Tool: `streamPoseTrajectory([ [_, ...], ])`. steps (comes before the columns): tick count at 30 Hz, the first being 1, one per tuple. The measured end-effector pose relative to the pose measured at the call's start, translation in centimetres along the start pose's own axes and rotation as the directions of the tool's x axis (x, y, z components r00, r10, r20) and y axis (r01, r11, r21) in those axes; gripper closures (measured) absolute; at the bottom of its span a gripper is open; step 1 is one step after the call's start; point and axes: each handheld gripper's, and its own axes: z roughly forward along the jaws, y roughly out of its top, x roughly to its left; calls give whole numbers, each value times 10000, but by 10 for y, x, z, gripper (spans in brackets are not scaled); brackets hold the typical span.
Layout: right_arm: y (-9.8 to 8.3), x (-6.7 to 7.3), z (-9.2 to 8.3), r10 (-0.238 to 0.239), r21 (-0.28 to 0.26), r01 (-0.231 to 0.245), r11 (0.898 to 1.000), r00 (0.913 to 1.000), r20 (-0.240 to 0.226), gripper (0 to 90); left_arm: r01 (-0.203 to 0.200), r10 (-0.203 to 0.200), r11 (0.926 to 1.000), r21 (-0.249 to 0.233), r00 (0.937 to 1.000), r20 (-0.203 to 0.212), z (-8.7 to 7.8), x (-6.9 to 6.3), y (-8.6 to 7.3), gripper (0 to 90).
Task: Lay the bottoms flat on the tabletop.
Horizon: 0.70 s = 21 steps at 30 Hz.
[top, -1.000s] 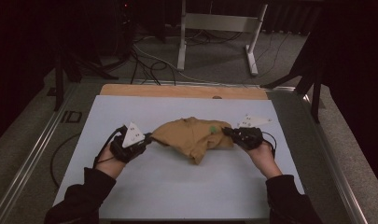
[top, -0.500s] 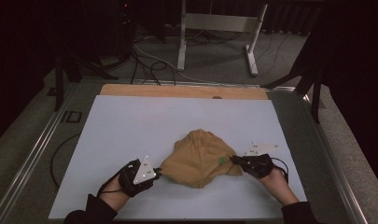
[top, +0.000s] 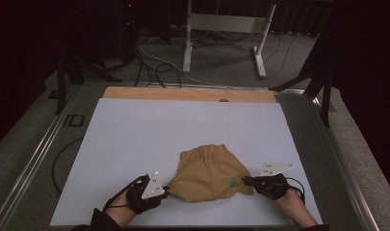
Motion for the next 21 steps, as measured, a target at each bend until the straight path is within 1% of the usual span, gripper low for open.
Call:
streamPoseTrajectory([
  [1,0,0,0,0,0,0,10000,10000,0,891,-17,17,10000,21,10000,3,0,0,0,820],
  [2,0,2,0,-138,84,138,9999,9999,-18,891,-16,16,10000,96,10000,48,0,-1,0,822],
  [5,-1,3,1,-111,150,110,9998,9999,56,889,-20,16,9998,202,9998,195,3,-2,-2,821],
  [6,0,3,1,-15,158,15,9999,10000,31,878,52,-57,9999,163,9995,306,2,-1,-3,791],
  [7,0,3,1,-15,158,15,9999,10000,31,878,155,-159,9998,115,9991,397,1,0,-2,791],
  [8,2,2,-3,73,61,-72,10000,10000,-69,795,295,-297,9996,44,9983,499,-2,2,-2,731],
  [9,2,2,-3,73,61,-72,10000,10000,-69,795,363,-361,9993,-16,9978,547,-4,4,-2,731],
  [10,3,1,-5,73,13,-73,10000,9999,-149,743,462,-454,9989,-123,9972,601,-9,7,-1,690],
  [11,6,1,-8,145,-89,-147,9999,9996,-237,685,521,-508,9985,-180,9966,652,-13,8,0,603],
  [12,12,0,-13,73,-261,-79,9996,9997,-238,566,563,-537,9979,-319,9955,776,-18,13,1,505],
  [13,12,0,-13,73,-261,-79,9996,9997,-238,566,532,-507,9981,-296,9957,781,-22,16,2,505],
  [14,14,0,-14,58,-353,-64,9994,9998,-177,535,644,-621,9975,-306,9957,683,-28,22,5,465],
  [15,18,-2,-16,42,-591,-51,9982,9999,-140,500,776,-752,9963,-362,9950,650,-31,26,6,416],
  [16,25,-6,-16,267,-883,-270,9957,9996,-37,425,995,-970,9942,-399,9935,603,-35,32,9,367],
  [17,25,-6,-16,267,-883,-270,9957,9996,-37,425,1044,-1024,9934,-478,9938,435,-38,35,11,367],
  [18,25,-6,-16,267,-883,-270,9957,9996,-37,425,1044,-1024,9934,-478,9938,435,-38,35,11,362],
  [19,28,-8,-16,378,-840,-375,9958,9993,12,402,1235,-1237,9913,-449,9923,-7,-38,43,16,362],
  [20,34,-12,-13,420,-956,-412,9946,9991,65,333,1378,-1387,9894,-450,9902,-163,-37,46,19,309],
  [21,38,-15,-10,534,-1022,-525,9934,9985,66,289,1675,-1694,9844,-530,9850,-341,-34,51,23,301],
])
